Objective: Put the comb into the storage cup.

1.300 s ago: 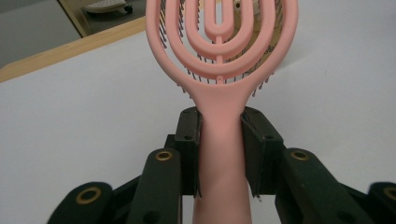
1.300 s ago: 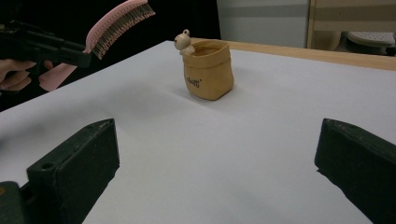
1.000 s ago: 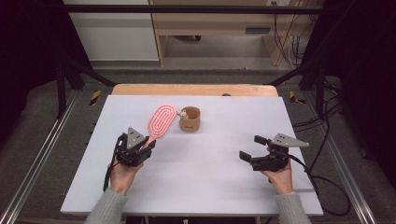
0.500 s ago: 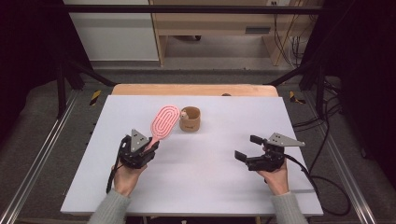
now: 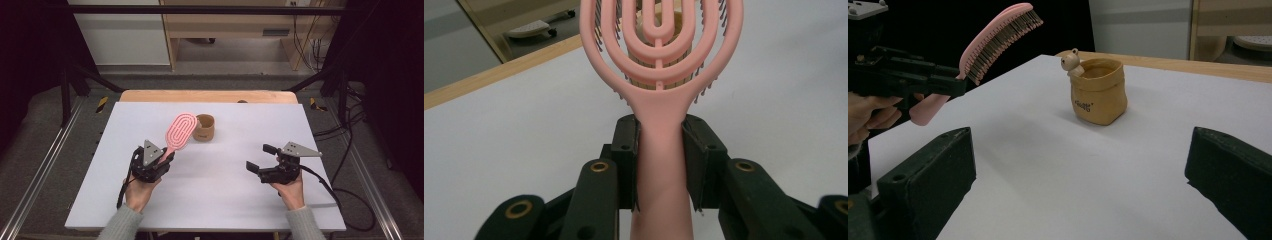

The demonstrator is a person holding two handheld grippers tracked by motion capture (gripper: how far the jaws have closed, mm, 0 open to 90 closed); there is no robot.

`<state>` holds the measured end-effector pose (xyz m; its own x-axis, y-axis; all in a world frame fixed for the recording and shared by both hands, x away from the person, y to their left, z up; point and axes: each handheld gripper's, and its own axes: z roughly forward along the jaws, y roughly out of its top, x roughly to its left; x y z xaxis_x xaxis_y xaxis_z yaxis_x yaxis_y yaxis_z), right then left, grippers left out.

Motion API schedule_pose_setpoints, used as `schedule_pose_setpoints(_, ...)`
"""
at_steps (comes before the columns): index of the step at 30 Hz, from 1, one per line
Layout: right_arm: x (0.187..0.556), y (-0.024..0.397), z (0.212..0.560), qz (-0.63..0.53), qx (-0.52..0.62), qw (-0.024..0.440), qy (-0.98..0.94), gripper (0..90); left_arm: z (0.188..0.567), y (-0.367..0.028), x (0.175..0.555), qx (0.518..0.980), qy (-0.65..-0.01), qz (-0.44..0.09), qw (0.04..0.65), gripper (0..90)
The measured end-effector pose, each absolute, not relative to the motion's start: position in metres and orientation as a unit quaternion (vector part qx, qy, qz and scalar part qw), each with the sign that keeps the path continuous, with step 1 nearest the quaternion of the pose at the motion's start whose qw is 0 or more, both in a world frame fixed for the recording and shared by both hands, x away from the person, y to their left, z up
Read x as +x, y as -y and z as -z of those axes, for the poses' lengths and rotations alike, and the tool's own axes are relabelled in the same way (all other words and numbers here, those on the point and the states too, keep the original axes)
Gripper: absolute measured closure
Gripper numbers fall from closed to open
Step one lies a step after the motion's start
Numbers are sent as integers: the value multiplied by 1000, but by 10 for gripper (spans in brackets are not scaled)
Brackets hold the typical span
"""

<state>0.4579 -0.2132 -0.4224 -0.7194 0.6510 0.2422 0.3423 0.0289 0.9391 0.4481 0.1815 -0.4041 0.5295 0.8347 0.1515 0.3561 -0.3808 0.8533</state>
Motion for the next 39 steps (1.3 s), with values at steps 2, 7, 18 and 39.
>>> schedule_pose_setpoints(2,458,212,422,-601,353,127,-706,5,404,-180,448,776,-381,-299,404,694)
schedule_pose_setpoints(7,458,210,421,-602,352,127,-705,5,402,-176,446,776,-377,-300,406,694)
schedule_pose_setpoints(18,458,210,416,-608,357,124,-698,4,392,-166,445,771,-362,-315,419,694)
schedule_pose_setpoints(39,460,205,407,-611,360,119,-694,5,394,-145,450,768,-363,-293,439,694)
